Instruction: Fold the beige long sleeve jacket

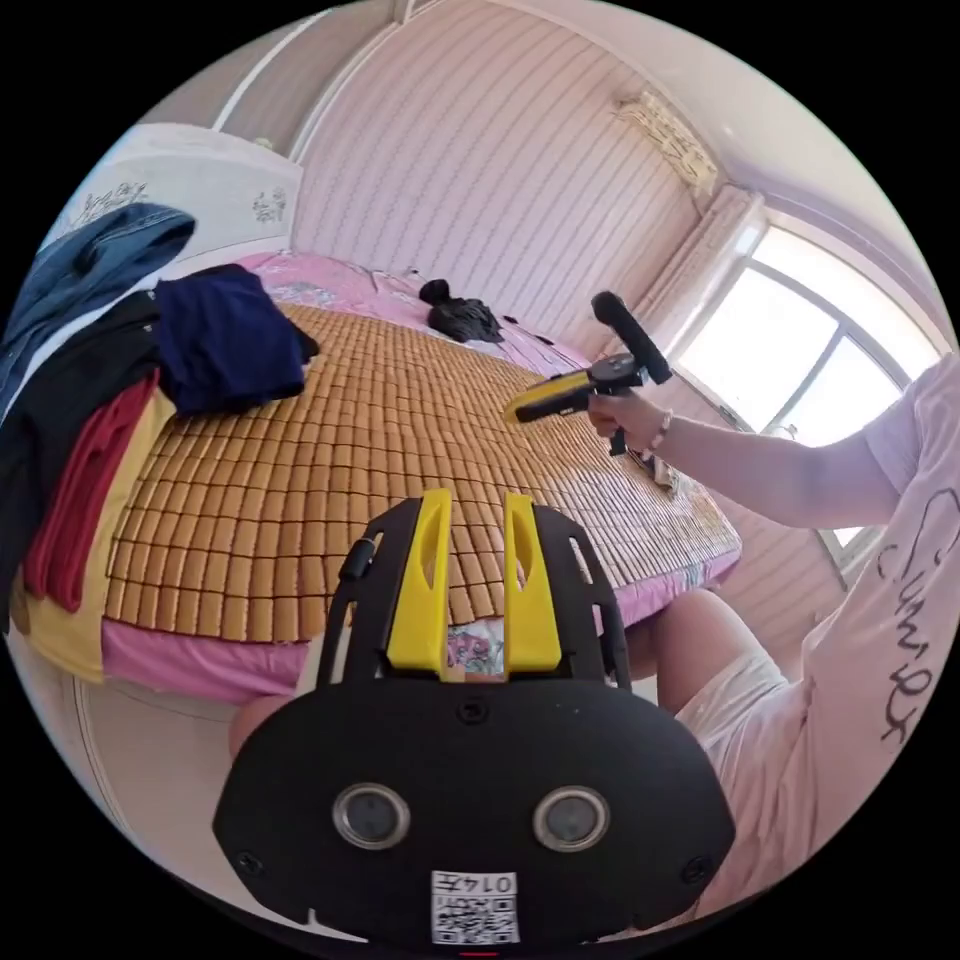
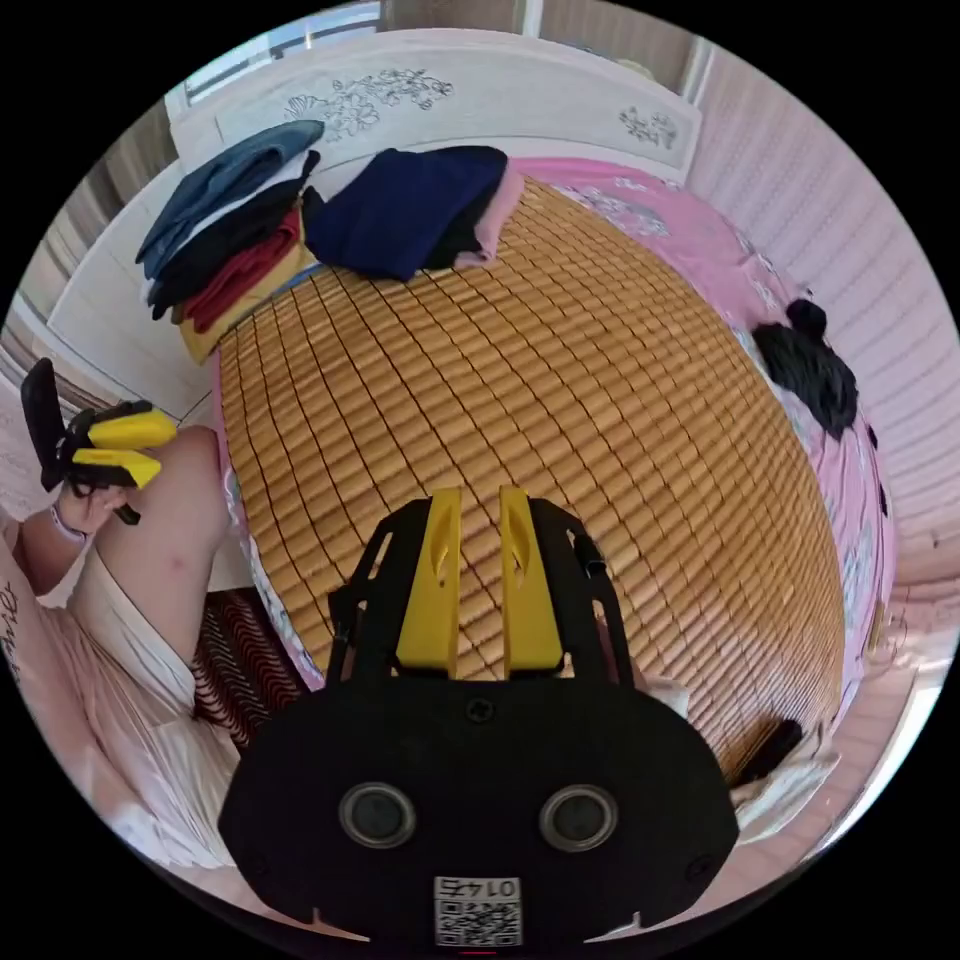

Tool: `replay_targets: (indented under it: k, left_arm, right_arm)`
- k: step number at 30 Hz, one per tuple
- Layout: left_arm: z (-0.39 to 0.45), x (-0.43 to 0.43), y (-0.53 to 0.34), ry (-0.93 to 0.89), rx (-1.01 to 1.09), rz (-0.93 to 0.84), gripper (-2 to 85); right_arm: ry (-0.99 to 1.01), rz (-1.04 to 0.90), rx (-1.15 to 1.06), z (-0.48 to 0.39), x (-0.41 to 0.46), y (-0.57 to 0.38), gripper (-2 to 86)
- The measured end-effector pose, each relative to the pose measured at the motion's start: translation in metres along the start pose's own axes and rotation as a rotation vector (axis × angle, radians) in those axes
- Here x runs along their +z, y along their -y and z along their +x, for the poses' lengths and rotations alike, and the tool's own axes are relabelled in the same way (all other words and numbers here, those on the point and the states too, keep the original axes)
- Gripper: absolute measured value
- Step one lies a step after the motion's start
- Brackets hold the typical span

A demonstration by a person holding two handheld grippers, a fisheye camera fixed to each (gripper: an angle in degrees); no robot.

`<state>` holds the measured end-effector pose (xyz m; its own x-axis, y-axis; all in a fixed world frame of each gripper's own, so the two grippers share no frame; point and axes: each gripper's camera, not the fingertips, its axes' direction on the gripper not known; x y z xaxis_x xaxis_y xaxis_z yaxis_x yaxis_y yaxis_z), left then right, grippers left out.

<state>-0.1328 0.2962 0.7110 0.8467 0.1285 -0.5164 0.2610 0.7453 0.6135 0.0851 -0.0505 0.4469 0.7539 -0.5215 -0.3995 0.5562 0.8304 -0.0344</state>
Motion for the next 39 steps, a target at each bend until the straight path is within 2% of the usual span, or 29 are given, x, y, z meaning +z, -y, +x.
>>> replay_targets:
  k: [4, 6, 9, 12, 16, 21, 25, 28, 30, 31, 33, 35, 37, 39]
  left_arm:
    - [0.067, 0.045, 0.007, -0.131, 0.229, -0.020, 5.2]
    - [0.093, 0.071, 0.016, -0.209, 0.309, -0.047, 5.8]
    - [0.138, 0.124, 0.038, -0.388, 0.438, -0.114, 7.2]
    - [0.191, 0.185, 0.063, -0.514, 0.589, -0.224, 8.2]
    - [0.271, 0.281, 0.098, -0.489, 0.728, -0.343, 9.7]
    - [0.355, 0.383, 0.135, -0.463, 0.766, -0.335, 11.0]
    - [0.406, 0.462, 0.160, -0.442, 0.633, -0.368, 11.4]
    - [0.433, 0.499, 0.165, -0.435, 0.593, -0.377, 11.6]
    - [0.447, 0.519, 0.165, -0.425, 0.570, -0.423, 10.3]
    - [0.454, 0.530, 0.164, -0.427, 0.537, -0.472, 5.2]
    - [0.460, 0.536, 0.165, -0.393, 0.486, -0.573, 1.8]
    - [0.457, 0.517, 0.169, -0.426, 0.491, -0.522, 0.7]
    - [0.433, 0.465, 0.179, -0.490, 0.483, -0.399, -0.3]
    - [0.403, 0.417, 0.189, -0.517, 0.458, -0.358, -0.5]
  right_arm:
    - [-0.064, -0.024, 0.348, 0.041, -0.022, -0.153, 6.4]
    - [-0.152, 0.019, 0.613, 0.066, -0.045, -0.237, 6.4]
    - [-0.217, 0.107, 0.811, 0.092, -0.068, -0.311, 7.2]
    - [-0.313, 0.151, 0.885, 0.119, -0.077, -0.352, 8.6]
    - [-0.410, 0.122, 0.837, 0.164, -0.074, -0.363, 10.3]
    - [-0.435, 0.141, 0.836, 0.233, -0.065, -0.368, 12.8]
    - [-0.377, 0.078, 0.859, 0.262, -0.053, -0.388, 8.3]
    - [-0.289, 0.148, 0.846, 0.268, -0.064, -0.420, 1.7]
    - [-0.198, 0.246, 0.829, 0.265, -0.084, -0.447, 0.7]
    - [-0.202, 0.263, 0.822, 0.263, -0.090, -0.453, 0.5]
    - [-0.188, 0.344, 0.775, 0.247, -0.120, -0.474, 0.0]
    - [-0.166, 0.428, 0.731, 0.227, -0.147, -0.489, -0.1]
    - [-0.180, 0.481, 0.701, 0.200, -0.172, -0.502, -0.2]
    - [-0.138, 0.610, 0.654, 0.161, -0.205, -0.519, -0.3]
